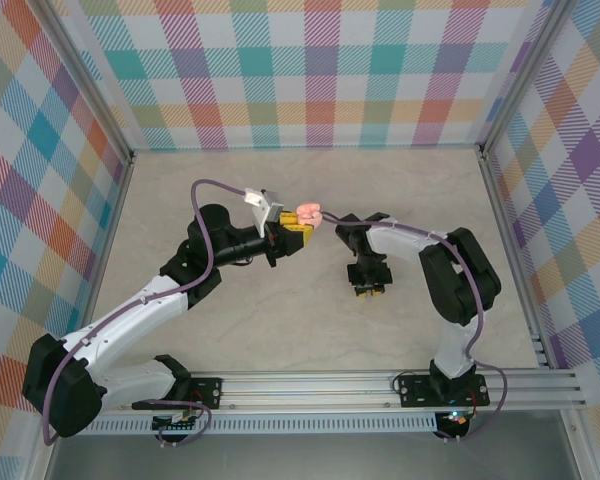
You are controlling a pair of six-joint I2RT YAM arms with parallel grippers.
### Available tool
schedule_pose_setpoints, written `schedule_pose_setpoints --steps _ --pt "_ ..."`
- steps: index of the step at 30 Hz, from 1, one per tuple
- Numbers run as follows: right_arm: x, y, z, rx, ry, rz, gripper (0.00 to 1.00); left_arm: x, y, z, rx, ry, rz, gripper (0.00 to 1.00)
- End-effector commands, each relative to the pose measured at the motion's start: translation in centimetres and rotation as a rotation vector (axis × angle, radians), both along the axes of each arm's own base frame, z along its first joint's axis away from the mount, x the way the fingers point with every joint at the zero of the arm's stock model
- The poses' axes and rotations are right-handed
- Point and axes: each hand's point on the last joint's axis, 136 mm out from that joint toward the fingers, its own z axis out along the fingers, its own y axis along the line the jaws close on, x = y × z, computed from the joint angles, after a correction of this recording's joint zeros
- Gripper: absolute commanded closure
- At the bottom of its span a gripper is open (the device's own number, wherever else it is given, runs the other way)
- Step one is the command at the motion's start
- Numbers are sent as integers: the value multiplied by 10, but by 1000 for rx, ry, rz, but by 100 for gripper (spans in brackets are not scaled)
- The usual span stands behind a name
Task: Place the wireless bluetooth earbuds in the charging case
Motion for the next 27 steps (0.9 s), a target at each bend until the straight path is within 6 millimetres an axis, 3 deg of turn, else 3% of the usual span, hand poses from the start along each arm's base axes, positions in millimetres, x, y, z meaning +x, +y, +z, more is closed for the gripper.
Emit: schedule_pose_setpoints --steps 1,7,16,24,27 --pt "18 4 -6 -12 -37 84 77 -7 -4 4 0 -21 -28 75" --pt "40 24 -4 64 -82 322 79 -6 -4 4 2 -21 -27 75" --pt "53 63 3 197 -124 621 74 -6 -4 4 2 -17 -22 75" --pt "61 65 17 176 -176 618 50 -6 -4 4 7 -15 -21 75" --pt "57 64 27 195 -195 539 46 -6 -4 4 8 -15 -22 75"
